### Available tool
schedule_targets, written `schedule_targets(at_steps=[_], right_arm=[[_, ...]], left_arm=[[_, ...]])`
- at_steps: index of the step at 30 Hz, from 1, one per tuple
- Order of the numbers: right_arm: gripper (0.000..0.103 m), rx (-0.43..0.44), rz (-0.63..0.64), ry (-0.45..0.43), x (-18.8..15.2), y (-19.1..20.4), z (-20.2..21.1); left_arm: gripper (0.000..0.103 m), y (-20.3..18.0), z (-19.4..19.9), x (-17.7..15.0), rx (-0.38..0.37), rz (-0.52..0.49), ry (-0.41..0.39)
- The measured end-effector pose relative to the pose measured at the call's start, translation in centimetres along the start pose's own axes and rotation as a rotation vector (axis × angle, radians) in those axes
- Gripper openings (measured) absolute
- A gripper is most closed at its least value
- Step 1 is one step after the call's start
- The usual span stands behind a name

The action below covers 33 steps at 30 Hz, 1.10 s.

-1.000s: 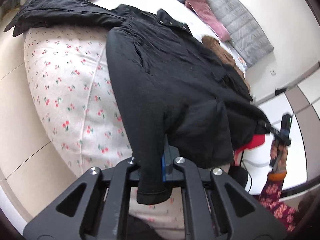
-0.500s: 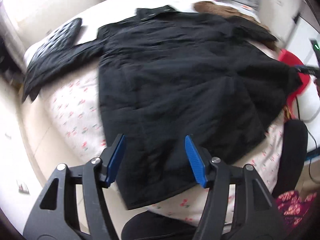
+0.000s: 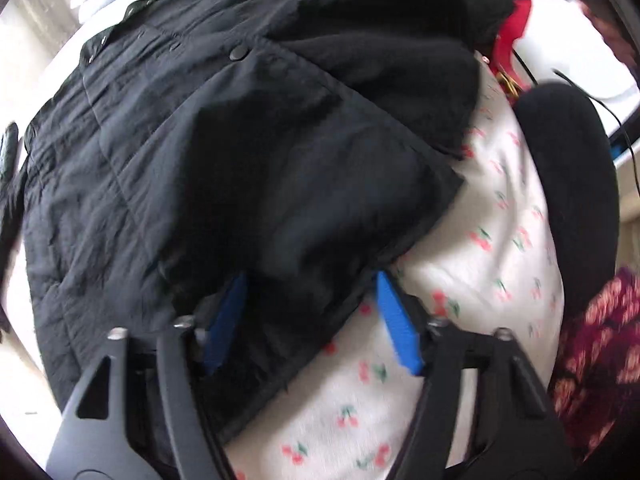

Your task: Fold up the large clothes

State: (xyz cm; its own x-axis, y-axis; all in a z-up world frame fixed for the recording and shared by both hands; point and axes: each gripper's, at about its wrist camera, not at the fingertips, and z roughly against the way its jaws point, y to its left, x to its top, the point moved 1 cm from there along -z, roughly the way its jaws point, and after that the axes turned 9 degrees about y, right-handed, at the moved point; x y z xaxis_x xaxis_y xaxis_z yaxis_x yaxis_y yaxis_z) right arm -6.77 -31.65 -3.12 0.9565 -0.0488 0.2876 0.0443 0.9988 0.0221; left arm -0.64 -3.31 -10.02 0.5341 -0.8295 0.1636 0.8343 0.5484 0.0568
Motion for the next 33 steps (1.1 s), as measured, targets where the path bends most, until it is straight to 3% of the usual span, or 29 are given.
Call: schedule_targets(at_steps=[2, 6, 9, 11, 14, 17, 18, 19, 23, 26, 28, 30, 33], right_arm=[[0.072, 0.021, 0.01, -0.014, -0.3, 0.2, 0.5], [0.072, 0.091, 0.083, -0.05, -0.8, 1.6, 1.5], [0.072, 0.208, 0.209, 0.016, -1.1, 5.4, -0.1], [0.072, 0.261, 0.268, 0.051, -1.4, 7.9, -1.3], [0.072, 0.421, 0.273, 0.152, -1.7, 10.5, -4.2], [0.072, 0.552, 0.235, 0.262, -1.8, 12.5, -7.3], [0.071, 0.56, 0.244, 0.268, -2.0, 13.4, -7.8], [0.07, 0.551, 0.256, 0.266, -2.0, 14.0, -8.1], [0.055, 0.34, 0.327, 0.154, -2.0, 16.5, -8.0], [0.054, 0.355, 0.428, 0.047, -2.0, 18.4, -5.8], [0.054, 0.321, 0.517, -0.012, -1.8, 20.2, -5.0], [0.054, 0.214, 0.597, -0.074, -1.1, 22.2, -5.3], [0.054, 0.055, 0.731, -0.069, -0.8, 24.3, -7.7]], left_arm=[[0.015, 1.1, 1.0, 0.8, -0.026, 0.064, -0.008], [0.012, 4.3, 5.1, 1.9, -0.052, 0.19, -0.142], [0.012, 6.8, 6.0, 3.2, -0.012, 0.278, -0.192], [0.012, 7.4, 5.9, 3.5, 0.013, 0.318, -0.203], [0.014, 8.4, 4.4, 4.0, 0.017, 0.365, -0.186], [0.014, 8.3, 4.1, 3.6, -0.058, 0.383, -0.172], [0.014, 7.8, 4.4, 3.2, -0.082, 0.374, -0.177], [0.014, 7.2, 4.6, 2.8, -0.086, 0.359, -0.184], [0.015, 5.9, 4.6, 1.9, -0.08, 0.322, -0.182], [0.015, 6.0, 4.5, 1.6, -0.085, 0.323, -0.185], [0.015, 6.6, 4.4, 1.7, -0.096, 0.339, -0.189], [0.014, 7.4, 4.7, 1.7, -0.135, 0.365, -0.198], [0.014, 8.1, 5.5, 1.4, -0.167, 0.379, -0.221]])
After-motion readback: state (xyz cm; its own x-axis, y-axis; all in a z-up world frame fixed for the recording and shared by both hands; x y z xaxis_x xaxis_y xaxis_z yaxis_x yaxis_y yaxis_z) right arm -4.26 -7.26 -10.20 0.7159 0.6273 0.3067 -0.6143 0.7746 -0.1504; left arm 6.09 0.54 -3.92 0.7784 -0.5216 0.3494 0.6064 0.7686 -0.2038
